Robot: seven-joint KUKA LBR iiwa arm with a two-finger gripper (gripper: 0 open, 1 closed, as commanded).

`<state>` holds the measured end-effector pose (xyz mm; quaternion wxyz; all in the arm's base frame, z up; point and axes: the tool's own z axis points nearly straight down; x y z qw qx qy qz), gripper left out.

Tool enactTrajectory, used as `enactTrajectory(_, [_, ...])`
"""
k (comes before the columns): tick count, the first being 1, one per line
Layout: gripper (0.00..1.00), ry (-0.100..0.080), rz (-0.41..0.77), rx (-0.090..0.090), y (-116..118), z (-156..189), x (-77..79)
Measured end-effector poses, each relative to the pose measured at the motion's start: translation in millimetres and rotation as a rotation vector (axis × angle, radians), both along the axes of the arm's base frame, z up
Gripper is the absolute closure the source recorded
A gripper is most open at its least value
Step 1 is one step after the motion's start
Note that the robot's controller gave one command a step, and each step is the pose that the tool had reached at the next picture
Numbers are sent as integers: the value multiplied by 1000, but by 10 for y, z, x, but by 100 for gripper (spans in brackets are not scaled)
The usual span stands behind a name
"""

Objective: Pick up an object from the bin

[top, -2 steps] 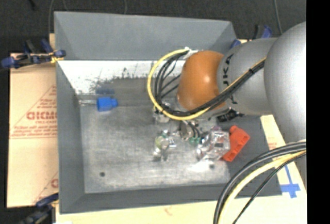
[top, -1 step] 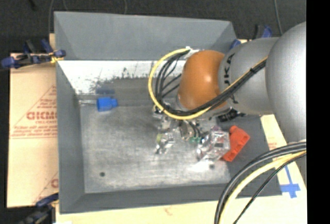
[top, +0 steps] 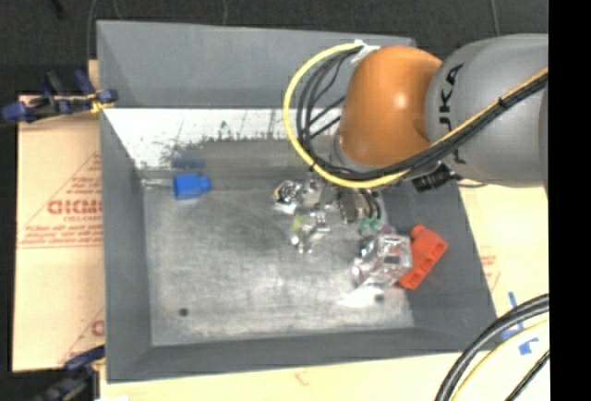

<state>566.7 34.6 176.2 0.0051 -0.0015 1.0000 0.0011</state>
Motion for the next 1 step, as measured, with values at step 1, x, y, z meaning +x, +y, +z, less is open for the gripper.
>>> enactTrajectory(1, [100,-3,16,-4,-39,908,91])
